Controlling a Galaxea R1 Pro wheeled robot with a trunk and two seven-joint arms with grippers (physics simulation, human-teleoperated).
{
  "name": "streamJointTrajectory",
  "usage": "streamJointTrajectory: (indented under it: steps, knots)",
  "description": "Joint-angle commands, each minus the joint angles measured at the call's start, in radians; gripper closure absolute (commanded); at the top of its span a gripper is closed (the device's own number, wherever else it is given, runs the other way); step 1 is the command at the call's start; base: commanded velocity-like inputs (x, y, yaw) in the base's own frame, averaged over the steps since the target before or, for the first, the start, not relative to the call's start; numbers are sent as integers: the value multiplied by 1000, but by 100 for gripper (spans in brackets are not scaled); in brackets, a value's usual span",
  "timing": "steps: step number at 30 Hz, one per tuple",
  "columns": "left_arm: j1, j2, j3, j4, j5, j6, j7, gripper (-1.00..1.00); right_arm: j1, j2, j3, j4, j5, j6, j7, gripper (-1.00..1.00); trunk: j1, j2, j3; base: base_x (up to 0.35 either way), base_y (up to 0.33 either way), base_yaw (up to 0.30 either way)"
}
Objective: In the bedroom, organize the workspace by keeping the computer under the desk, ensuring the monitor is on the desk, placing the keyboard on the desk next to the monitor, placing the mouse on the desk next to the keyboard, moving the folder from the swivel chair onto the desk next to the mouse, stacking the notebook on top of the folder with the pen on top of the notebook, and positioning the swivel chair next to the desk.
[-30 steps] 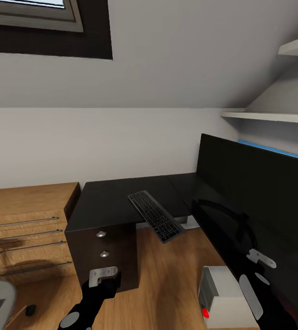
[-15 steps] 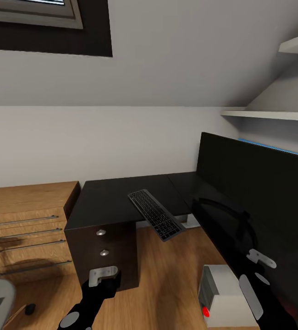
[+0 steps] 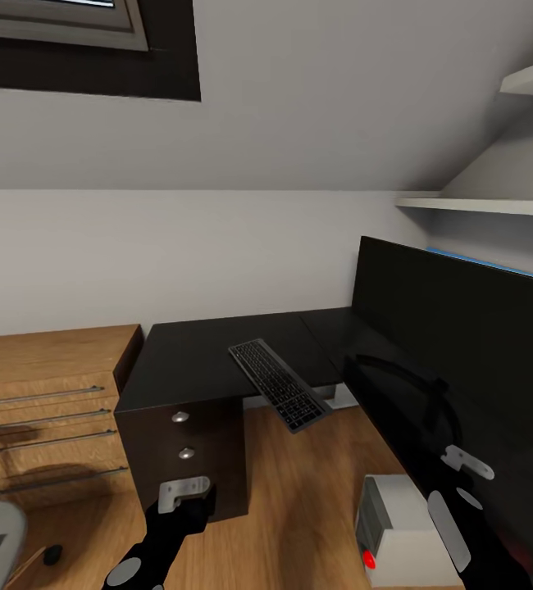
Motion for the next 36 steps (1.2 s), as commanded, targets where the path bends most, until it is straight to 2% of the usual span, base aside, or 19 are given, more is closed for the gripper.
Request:
streamJointTrajectory:
  steps: [1, 36]
  knots:
    - [0, 0, -2, -1, 10, 3, 8, -100, 0, 0, 1, -2, -5, 5, -4, -100, 0, -1, -1, 29, 5, 0]
    - [0, 0, -2, 1, 10, 3, 8, -100, 0, 1, 1, -2, -5, 5, -4, -100, 0, -1, -1, 3, 0, 0]
